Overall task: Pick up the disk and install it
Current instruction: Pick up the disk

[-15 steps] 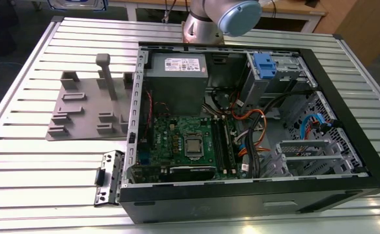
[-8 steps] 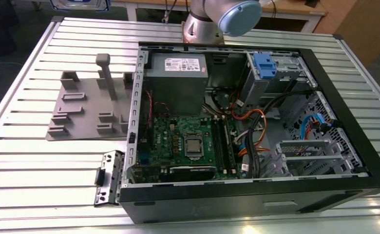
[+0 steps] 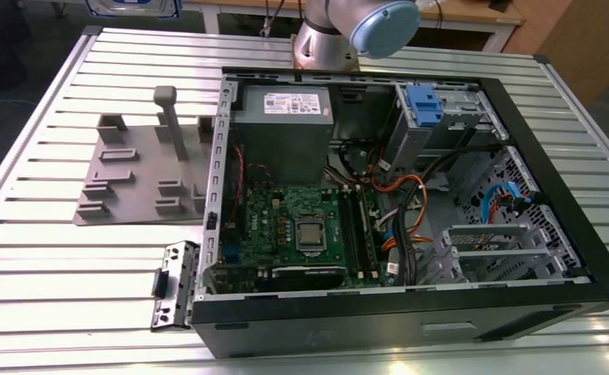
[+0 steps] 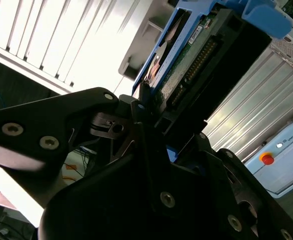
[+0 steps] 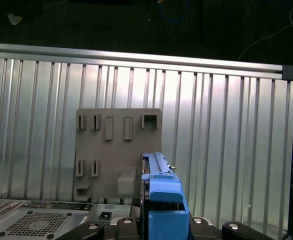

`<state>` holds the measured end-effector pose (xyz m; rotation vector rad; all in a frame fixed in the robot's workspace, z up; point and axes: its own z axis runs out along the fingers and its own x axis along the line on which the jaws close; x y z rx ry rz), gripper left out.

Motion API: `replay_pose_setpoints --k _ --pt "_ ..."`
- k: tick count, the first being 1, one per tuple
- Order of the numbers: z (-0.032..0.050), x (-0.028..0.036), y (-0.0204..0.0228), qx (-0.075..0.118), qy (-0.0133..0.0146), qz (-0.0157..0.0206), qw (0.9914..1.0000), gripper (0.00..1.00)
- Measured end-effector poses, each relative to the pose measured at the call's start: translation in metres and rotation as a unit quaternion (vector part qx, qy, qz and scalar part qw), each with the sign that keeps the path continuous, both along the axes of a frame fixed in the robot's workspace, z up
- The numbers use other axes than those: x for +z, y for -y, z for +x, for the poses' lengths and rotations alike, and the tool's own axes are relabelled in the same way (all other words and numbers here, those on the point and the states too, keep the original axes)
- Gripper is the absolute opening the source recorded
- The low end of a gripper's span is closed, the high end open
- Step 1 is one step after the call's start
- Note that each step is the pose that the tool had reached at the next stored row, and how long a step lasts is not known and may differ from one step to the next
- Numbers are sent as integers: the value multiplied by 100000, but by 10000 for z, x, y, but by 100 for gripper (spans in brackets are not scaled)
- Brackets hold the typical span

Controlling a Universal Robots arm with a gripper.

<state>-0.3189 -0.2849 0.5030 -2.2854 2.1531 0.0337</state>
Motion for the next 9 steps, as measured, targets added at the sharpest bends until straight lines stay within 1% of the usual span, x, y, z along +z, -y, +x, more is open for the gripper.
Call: replay_pose_setpoints --k 4,9 --pt "62 0 0 -2 -15 0 100000 36" --pt "196 0 0 -4 -83 0 100000 36"
